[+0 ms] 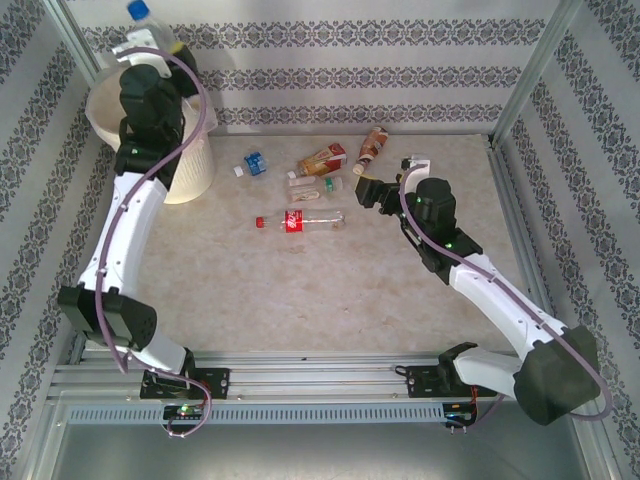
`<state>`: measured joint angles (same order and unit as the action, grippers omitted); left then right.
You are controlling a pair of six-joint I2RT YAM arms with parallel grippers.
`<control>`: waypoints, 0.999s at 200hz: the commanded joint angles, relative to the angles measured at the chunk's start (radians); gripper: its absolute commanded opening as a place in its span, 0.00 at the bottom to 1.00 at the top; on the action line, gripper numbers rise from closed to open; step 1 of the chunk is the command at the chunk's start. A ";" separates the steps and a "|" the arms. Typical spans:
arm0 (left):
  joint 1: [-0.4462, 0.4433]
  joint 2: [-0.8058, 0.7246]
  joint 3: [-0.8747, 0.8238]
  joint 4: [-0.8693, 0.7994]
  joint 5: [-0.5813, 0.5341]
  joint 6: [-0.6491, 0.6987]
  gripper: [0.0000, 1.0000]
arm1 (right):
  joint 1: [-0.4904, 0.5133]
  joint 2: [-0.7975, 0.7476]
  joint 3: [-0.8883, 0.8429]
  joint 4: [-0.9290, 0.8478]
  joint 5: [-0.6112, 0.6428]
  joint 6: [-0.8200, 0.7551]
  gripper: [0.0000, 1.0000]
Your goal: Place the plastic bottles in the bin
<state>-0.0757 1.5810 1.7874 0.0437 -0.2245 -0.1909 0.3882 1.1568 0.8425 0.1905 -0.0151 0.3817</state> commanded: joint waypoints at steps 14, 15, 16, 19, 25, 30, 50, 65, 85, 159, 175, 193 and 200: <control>0.093 0.115 0.094 0.197 -0.126 0.084 0.47 | -0.009 -0.040 -0.028 0.009 0.040 -0.031 0.98; 0.096 0.120 0.097 0.196 -0.130 0.085 0.47 | -0.009 -0.040 -0.028 0.010 0.041 -0.032 0.98; 0.099 0.125 0.100 0.196 -0.132 0.085 0.47 | -0.009 -0.041 -0.028 0.009 0.041 -0.032 0.98; 0.108 0.137 0.110 0.195 -0.138 0.085 0.47 | -0.009 -0.042 -0.029 0.009 0.041 -0.033 0.98; 0.126 0.161 0.131 0.184 -0.152 0.082 0.47 | -0.009 -0.045 -0.031 0.009 0.043 -0.035 0.98; 0.139 0.181 0.148 0.172 -0.162 0.078 0.47 | -0.009 -0.048 -0.033 0.008 0.042 -0.037 0.98; 0.180 0.251 0.215 0.132 -0.202 0.088 0.48 | -0.010 -0.054 -0.037 0.004 0.047 -0.044 0.98; 0.195 0.292 0.248 0.113 -0.223 0.108 0.48 | -0.012 -0.053 -0.037 0.004 0.048 -0.047 0.98; 0.206 0.335 0.264 0.099 -0.262 0.124 0.51 | -0.012 -0.048 -0.035 0.004 0.044 -0.046 0.98; 0.226 0.514 0.373 -0.171 -0.550 0.005 0.65 | -0.012 -0.022 -0.005 -0.010 0.010 -0.035 0.98; 0.233 0.567 0.477 -0.335 -0.574 -0.076 0.73 | -0.012 -0.022 -0.005 -0.010 0.011 -0.034 0.98; 0.234 0.619 0.607 -0.490 -0.583 -0.125 0.88 | -0.012 -0.022 -0.003 -0.010 0.008 -0.030 0.98; 0.234 0.631 0.651 -0.532 -0.574 -0.136 0.91 | -0.012 -0.022 -0.002 -0.011 0.006 -0.030 0.98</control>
<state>0.1440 2.1883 2.2906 -0.2440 -0.7357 -0.2222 0.3878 1.1339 0.8158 0.1818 0.0101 0.3595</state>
